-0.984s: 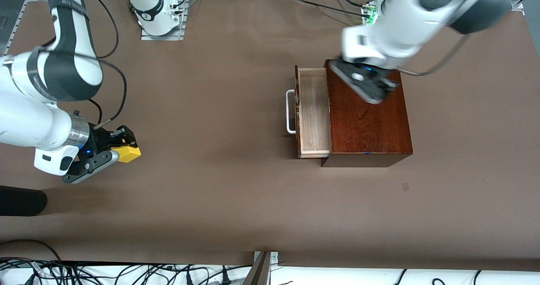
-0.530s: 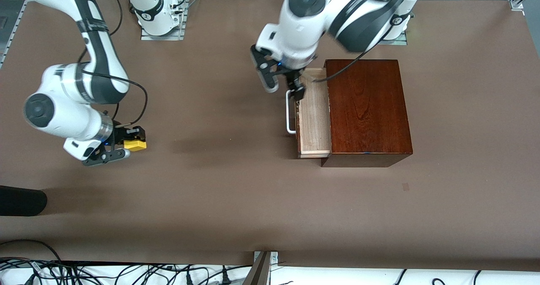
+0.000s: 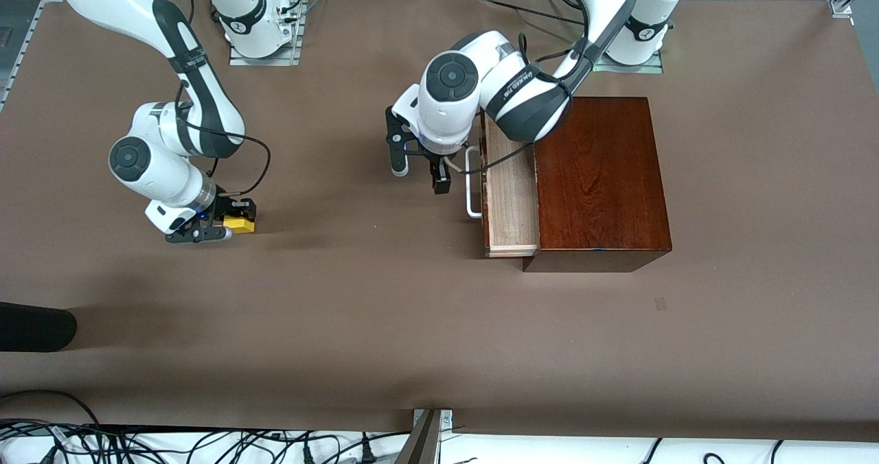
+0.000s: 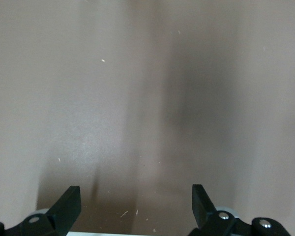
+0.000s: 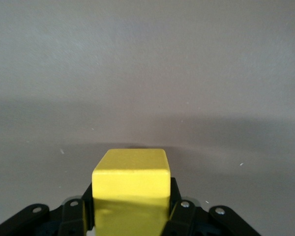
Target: Open drawer, take yellow block, close drawer
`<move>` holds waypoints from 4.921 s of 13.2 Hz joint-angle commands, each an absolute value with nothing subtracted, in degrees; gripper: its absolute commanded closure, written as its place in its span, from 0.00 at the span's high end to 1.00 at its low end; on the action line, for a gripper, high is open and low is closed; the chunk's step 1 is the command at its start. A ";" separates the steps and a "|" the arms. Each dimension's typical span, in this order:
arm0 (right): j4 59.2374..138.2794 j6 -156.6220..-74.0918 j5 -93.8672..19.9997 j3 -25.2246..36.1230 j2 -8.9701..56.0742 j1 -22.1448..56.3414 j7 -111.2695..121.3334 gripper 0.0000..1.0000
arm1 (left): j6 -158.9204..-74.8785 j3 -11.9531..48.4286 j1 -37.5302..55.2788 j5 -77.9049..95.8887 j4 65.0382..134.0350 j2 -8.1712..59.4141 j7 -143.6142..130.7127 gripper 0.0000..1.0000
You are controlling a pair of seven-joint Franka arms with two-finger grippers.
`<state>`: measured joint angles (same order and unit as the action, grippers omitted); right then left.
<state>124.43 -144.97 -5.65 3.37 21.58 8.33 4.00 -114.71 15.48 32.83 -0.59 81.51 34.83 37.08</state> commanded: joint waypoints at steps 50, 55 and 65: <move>92.46 -90.53 1.05 4.57 0.00 8.17 3.43 1.00 | -91.78 15.03 27.16 -10.65 78.15 31.56 32.63 1.00; 92.46 -90.62 1.05 4.57 0.00 8.17 3.43 1.00 | -83.50 14.41 24.80 -10.81 73.04 25.94 22.17 1.00; 92.46 -90.44 1.05 4.57 0.00 8.17 3.43 1.00 | -77.60 14.42 2.39 -3.34 73.04 12.92 21.62 1.00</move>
